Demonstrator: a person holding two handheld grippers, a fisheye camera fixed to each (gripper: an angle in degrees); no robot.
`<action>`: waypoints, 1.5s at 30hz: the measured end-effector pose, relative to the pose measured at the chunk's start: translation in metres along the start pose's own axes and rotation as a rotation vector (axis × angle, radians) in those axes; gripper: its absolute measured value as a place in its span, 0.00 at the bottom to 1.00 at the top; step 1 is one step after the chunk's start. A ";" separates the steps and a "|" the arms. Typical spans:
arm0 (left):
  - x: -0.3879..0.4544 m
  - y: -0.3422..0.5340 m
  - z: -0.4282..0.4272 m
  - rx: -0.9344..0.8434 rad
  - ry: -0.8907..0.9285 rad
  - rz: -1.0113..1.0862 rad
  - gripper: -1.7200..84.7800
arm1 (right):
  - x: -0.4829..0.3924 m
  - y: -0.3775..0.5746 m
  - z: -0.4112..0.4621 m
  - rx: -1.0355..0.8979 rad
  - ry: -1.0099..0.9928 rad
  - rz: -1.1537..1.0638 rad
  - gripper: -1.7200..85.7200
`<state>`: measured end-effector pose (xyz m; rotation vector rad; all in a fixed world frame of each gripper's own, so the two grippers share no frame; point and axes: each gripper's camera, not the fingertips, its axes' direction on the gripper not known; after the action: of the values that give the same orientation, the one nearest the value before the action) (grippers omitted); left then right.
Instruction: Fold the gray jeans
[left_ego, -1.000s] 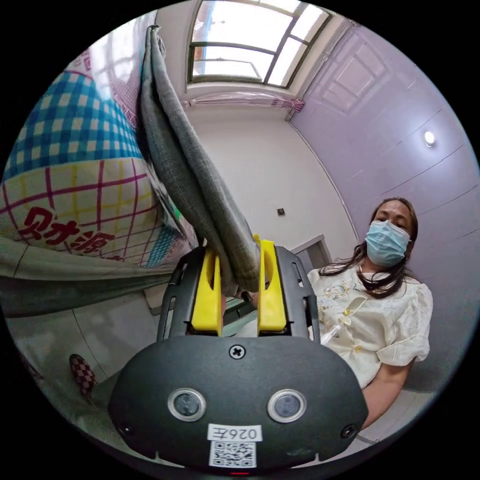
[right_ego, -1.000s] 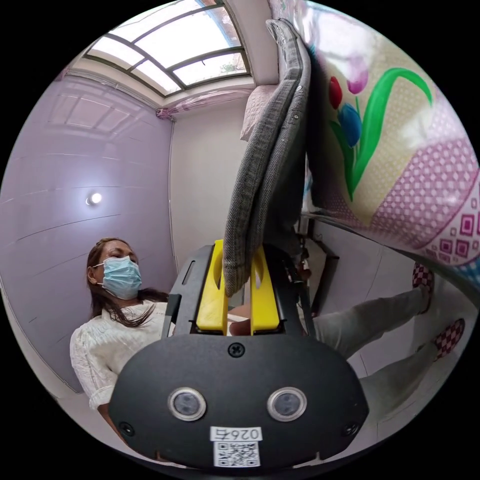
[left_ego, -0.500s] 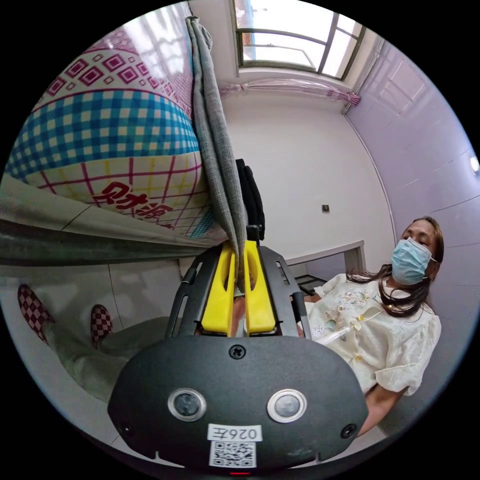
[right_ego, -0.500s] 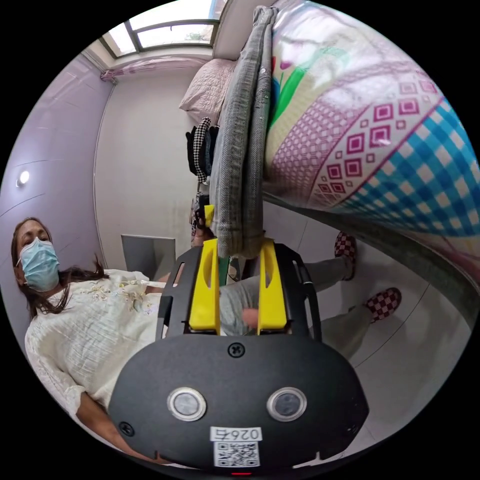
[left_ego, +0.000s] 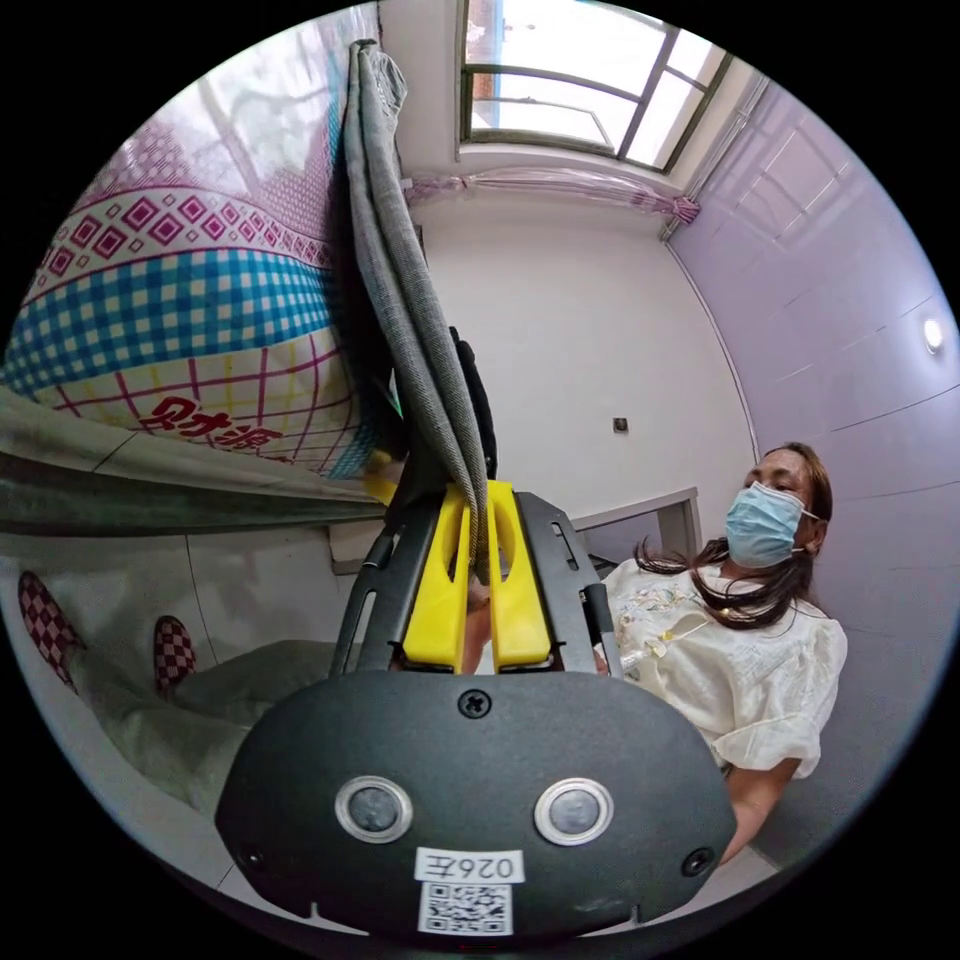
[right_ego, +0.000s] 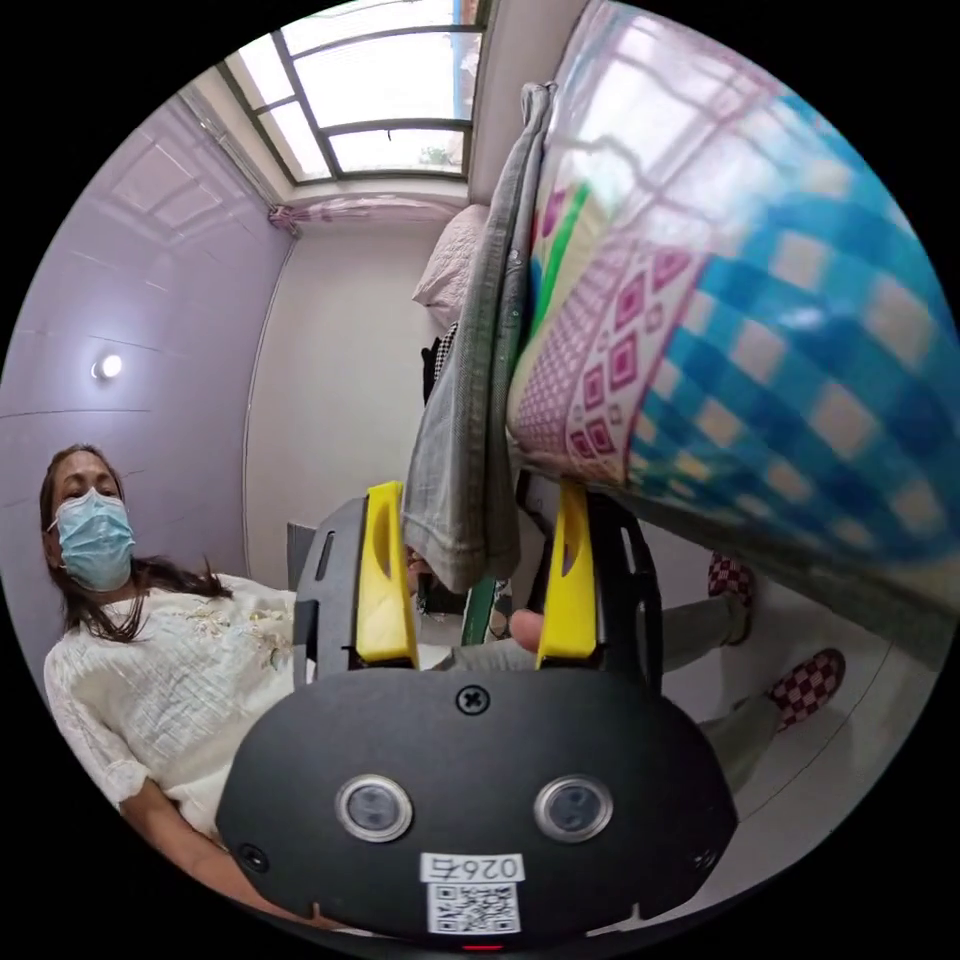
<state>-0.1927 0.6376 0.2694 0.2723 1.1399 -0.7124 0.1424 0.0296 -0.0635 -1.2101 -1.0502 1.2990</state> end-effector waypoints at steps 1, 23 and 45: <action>0.002 0.001 -0.001 0.010 0.016 -0.005 0.02 | -0.001 0.000 0.004 -0.041 -0.037 -0.027 0.11; 0.074 0.050 0.005 0.061 0.106 -0.080 0.02 | -0.059 0.099 -0.012 -0.106 -0.124 0.082 0.00; 0.112 -0.304 -0.013 -0.019 0.181 0.011 0.03 | -0.069 -0.188 0.046 0.098 -0.129 -0.060 0.00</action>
<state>-0.3712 0.3739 0.2101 0.3322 1.3157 -0.6769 0.1164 -0.0199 0.1342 -1.0251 -1.0933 1.3806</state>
